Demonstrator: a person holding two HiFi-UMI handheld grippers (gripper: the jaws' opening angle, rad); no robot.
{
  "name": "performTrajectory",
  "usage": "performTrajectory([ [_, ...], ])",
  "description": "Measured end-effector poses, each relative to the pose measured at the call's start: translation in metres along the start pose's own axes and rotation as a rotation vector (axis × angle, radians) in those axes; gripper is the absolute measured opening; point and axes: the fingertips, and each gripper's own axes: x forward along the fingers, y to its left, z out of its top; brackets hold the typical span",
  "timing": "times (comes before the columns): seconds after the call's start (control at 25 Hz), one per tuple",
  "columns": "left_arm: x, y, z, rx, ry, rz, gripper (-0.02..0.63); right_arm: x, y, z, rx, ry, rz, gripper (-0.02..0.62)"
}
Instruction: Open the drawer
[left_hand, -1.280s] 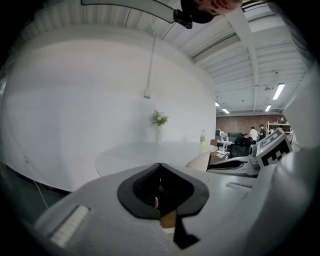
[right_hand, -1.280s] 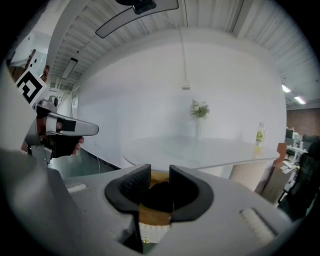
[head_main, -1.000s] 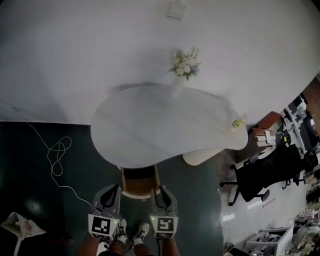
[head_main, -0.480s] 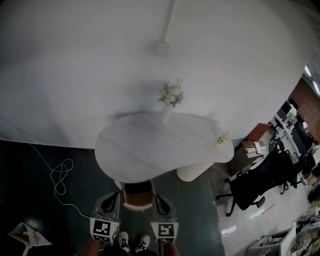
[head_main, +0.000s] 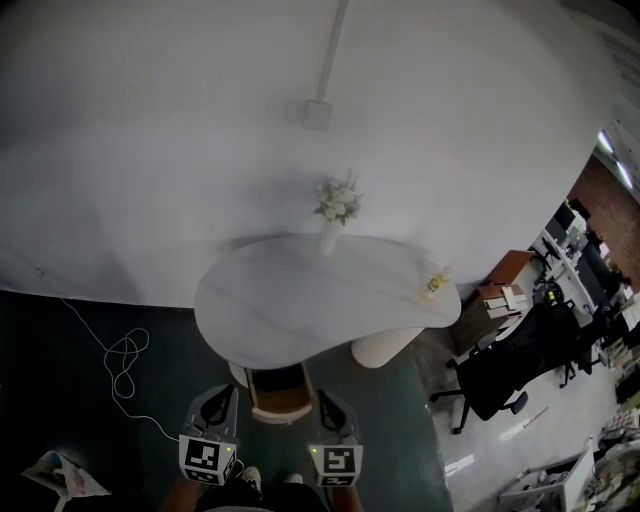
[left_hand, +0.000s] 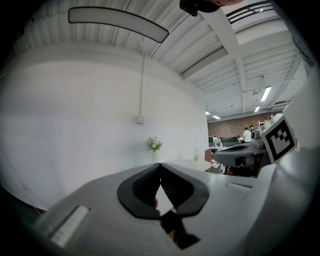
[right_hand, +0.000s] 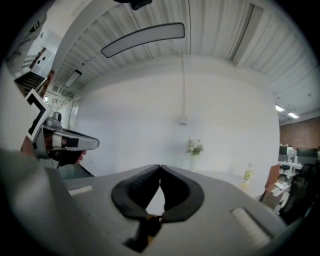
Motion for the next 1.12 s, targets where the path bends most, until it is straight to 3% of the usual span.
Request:
performTrajectory([
  [1.12,0.014,0.017,0.006,0.004,-0.016,-0.013,0.011,0.013,-0.001,0.008,-0.011,-0.021,-0.024,0.004],
])
